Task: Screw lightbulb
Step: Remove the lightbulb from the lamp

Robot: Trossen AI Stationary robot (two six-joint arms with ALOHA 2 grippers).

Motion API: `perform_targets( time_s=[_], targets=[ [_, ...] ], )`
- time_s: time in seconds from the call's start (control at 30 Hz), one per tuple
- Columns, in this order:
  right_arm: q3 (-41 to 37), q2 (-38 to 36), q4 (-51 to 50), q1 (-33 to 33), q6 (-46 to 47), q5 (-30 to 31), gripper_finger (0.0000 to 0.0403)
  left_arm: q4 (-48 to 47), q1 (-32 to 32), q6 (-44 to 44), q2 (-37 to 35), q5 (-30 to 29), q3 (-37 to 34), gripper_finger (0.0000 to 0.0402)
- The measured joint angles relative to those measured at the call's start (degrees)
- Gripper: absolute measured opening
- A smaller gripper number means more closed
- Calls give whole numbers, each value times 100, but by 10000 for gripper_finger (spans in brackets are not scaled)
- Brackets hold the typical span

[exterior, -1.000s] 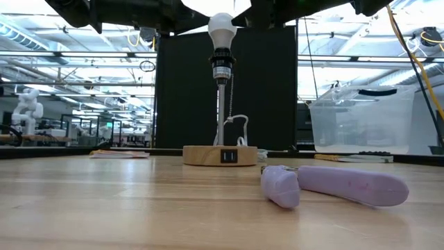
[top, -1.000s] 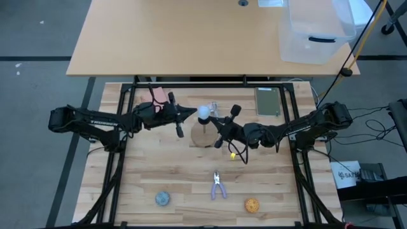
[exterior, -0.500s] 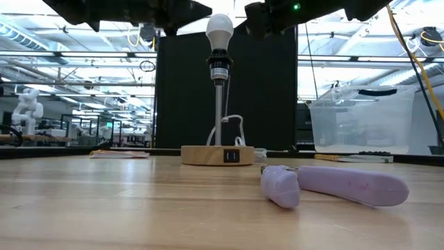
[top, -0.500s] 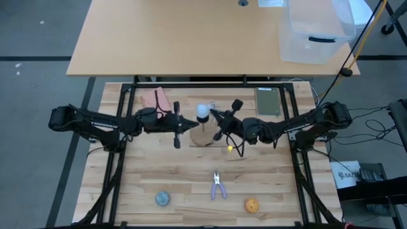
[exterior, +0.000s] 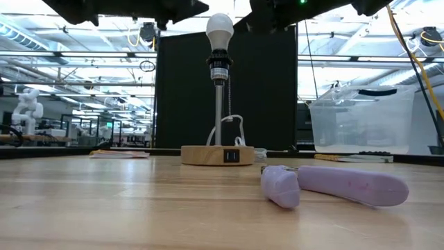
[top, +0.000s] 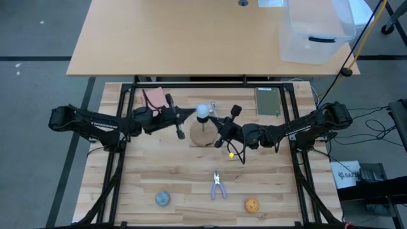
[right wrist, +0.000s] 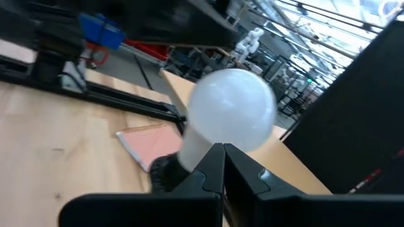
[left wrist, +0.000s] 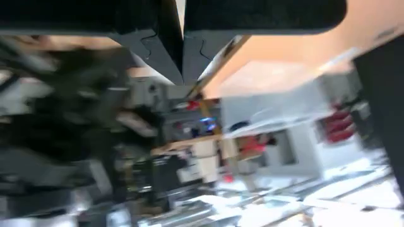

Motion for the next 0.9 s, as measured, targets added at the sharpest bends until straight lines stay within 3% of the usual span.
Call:
perform_targets(
  time_s=[0.17,0.33,0.5,0.9],
  targets=[
    [0,0,19,123,-100,-33,0,-133,548,-732,0,-83,2,0],
    [0,0,252,40,18,-299,0,-482,927,-1622,0,463,2,0],
    [0,0,369,-106,97,-314,0,-553,877,-1701,0,862,2,0],
    [0,0,398,-310,132,-293,0,-795,608,-1698,-1,1092,7,0]
  ],
)
